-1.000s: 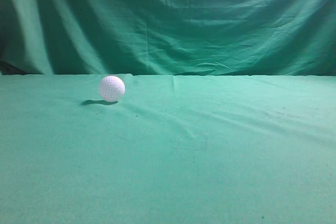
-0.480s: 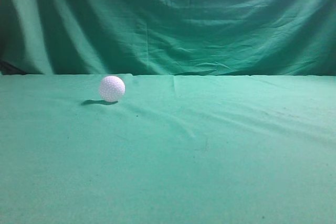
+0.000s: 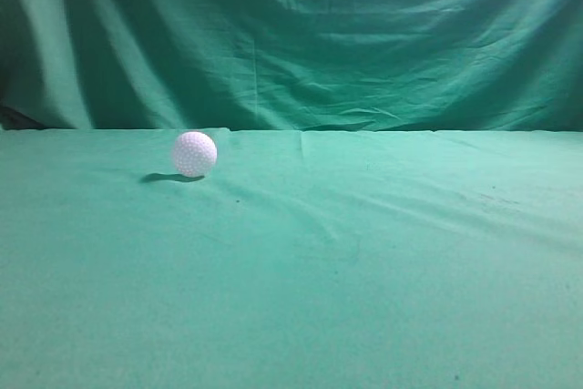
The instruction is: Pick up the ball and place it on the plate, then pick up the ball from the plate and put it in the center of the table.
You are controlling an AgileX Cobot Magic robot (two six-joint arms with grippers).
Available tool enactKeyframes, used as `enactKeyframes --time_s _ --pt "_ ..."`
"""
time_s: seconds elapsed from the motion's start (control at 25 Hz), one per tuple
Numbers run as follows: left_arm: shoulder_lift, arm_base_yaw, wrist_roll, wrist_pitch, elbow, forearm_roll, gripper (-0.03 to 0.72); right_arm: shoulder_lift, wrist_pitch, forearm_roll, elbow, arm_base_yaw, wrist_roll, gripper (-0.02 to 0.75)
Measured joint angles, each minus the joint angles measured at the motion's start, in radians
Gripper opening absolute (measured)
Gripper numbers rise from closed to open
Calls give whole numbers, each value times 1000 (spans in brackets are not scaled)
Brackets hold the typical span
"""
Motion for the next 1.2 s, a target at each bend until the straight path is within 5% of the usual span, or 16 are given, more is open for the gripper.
enactKeyframes --time_s 1.04,1.2 --pt "-9 0 0 0 0 3 0 0 15 2 0 0 -3 0" --pt "-96 8 -5 6 5 88 0 0 15 2 0 0 -3 0"
